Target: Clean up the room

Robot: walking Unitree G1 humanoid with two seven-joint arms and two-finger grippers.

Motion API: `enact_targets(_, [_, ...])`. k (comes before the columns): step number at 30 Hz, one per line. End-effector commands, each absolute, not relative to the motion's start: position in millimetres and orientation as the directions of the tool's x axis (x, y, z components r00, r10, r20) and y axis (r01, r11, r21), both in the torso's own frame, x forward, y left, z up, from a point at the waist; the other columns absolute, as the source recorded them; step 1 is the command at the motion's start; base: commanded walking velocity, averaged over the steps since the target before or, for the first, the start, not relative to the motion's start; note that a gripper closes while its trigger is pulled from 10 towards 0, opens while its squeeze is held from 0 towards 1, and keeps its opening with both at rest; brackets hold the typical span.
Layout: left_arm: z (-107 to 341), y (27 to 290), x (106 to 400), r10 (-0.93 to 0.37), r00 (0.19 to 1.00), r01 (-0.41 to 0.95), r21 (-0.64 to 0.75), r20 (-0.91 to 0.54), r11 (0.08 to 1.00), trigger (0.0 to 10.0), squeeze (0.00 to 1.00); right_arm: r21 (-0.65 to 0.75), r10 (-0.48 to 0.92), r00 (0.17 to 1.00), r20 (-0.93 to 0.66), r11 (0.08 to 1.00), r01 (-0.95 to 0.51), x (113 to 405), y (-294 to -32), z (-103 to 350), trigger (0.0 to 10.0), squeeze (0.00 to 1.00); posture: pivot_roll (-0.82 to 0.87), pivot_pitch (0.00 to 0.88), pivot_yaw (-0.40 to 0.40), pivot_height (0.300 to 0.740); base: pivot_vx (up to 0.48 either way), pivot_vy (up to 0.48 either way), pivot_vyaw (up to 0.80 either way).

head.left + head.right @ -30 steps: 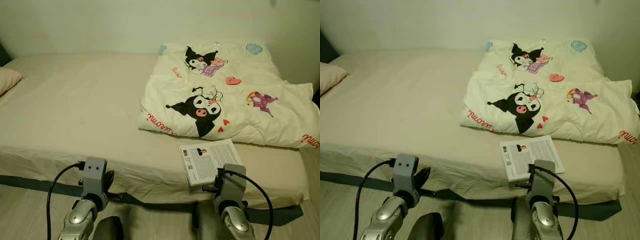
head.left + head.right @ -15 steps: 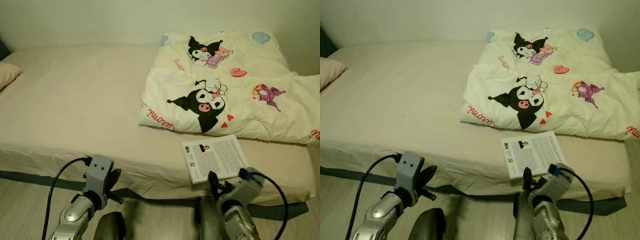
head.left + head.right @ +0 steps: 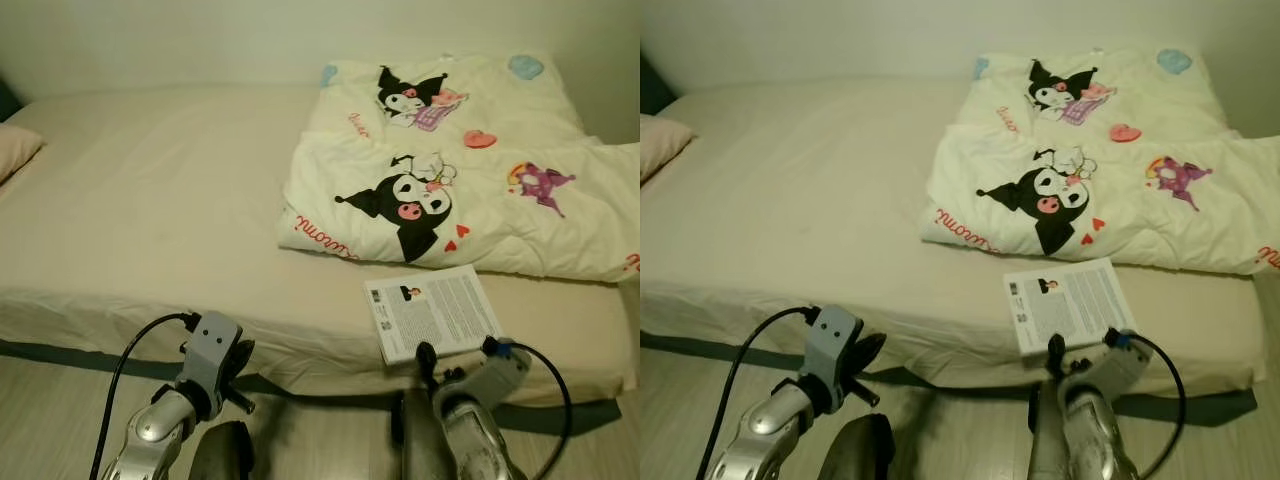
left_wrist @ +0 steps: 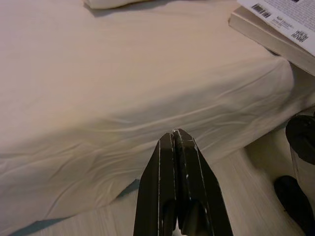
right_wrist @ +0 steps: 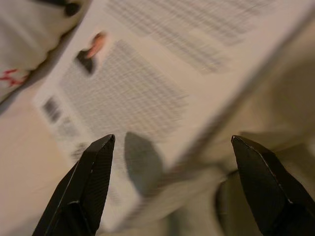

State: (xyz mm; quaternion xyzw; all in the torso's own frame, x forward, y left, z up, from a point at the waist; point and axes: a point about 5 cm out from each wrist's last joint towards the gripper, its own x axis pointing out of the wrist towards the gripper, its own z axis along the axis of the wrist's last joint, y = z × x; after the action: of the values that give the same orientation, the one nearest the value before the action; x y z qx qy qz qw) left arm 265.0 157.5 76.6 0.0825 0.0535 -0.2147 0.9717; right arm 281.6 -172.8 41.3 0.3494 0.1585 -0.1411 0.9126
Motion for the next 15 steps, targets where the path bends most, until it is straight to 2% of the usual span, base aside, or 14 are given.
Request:
enact_targets(1, [68.3, 163.3, 260.5, -0.394, 0.902, 0.422, 0.158, -0.178, 0.893, 10.0, 0.0, 0.587, -0.152, 0.882, -0.445, 0.694, 0.416, 276.0, -171.7, 27.2, 10.0, 0.0, -0.11, 0.232, 0.127, 0.562, 0.0, 0.0, 0.0])
enact_targets(10, [67.9, 161.8, 259.8, -0.41, 0.895, 0.438, 0.174, -0.176, 0.882, 10.0, 0.0, 0.597, -0.166, 0.872, -0.46, 0.669, 0.442, 293.7, -175.3, 38.2, 10.0, 0.0, -0.11, 0.235, 0.124, 0.562, 0.0, 0.0, 0.0])
enact_targets(14, [66.2, 161.5, 259.2, -0.41, 0.895, 0.439, 0.178, -0.177, 0.881, 10.0, 0.0, 0.588, -0.128, 0.897, -0.423, 0.715, 0.379, 298.6, -173.2, 44.3, 10.0, 0.0, -0.11, 0.234, 0.118, 0.562, 0.0, 0.0, 0.0])
enact_targets(15, [65.2, 161.5, 258.3, -0.408, 0.896, 0.437, 0.181, -0.178, 0.881, 10.0, 0.0, 0.584, -0.074, 0.918, -0.39, 0.751, 0.308, 292.8, -169.6, 44.7, 10.0, 0.0, -0.11, 0.232, 0.113, 0.562, 0.0, 0.0, 0.0])
